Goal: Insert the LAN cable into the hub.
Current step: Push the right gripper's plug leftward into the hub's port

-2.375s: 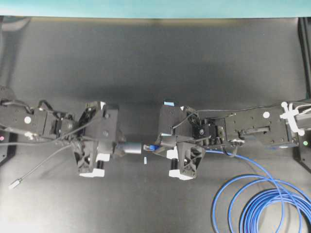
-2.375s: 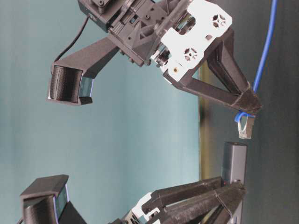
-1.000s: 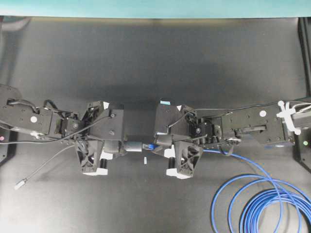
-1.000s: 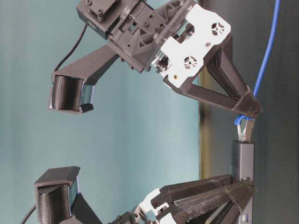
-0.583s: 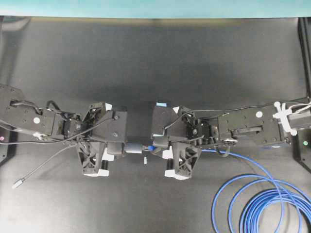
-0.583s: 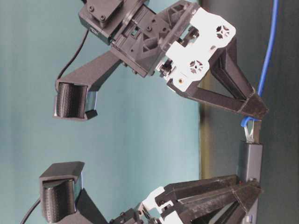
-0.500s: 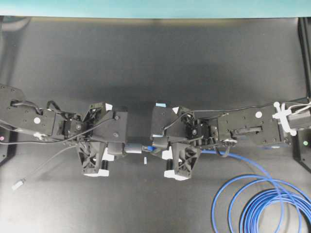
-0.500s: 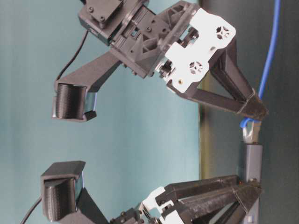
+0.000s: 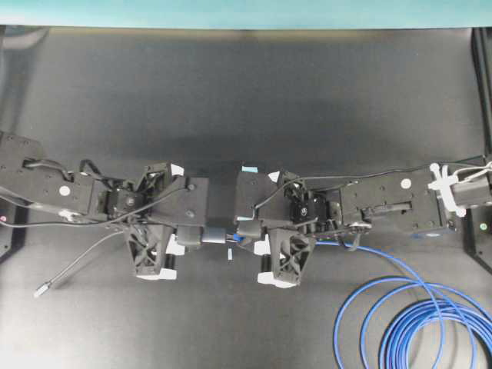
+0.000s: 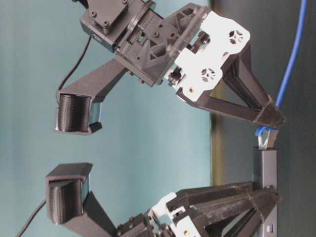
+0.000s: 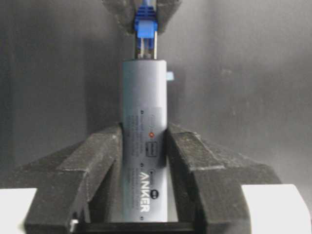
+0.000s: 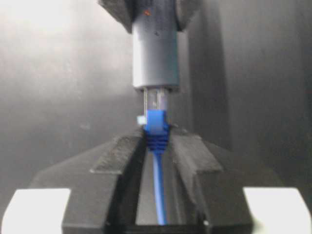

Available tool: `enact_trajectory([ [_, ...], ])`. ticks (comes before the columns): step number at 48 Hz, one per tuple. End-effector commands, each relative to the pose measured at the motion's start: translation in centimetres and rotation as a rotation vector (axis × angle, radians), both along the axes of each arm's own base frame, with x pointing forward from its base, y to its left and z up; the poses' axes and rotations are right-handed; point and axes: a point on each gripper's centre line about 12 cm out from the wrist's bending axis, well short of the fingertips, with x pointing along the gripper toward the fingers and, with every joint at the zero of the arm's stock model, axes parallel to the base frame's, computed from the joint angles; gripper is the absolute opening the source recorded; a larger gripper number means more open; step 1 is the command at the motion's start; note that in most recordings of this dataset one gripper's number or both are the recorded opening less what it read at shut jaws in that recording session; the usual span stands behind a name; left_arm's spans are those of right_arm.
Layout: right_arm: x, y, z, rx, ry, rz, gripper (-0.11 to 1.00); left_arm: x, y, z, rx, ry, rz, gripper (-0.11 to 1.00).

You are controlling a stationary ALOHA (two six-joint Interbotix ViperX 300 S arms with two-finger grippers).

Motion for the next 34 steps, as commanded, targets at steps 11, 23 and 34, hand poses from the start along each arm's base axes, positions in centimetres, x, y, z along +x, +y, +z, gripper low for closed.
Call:
enact_trajectory([
  [11,1.68,0.55,1.62,0.000,-0.065,0.014,0.13,1.93,0.00,2.04,0.024,-0.072,-0.019,0.28],
  [23,1.90,0.55,1.91,0.011,-0.104,0.006,0.13,2.10,0.04,2.20,0.023,-0.093,-0.019,0.28],
  [34,1.88,0.40,1.97,0.014,-0.116,0.000,0.13,1.84,0.05,1.96,0.021,-0.087,-0.017,0.28],
])
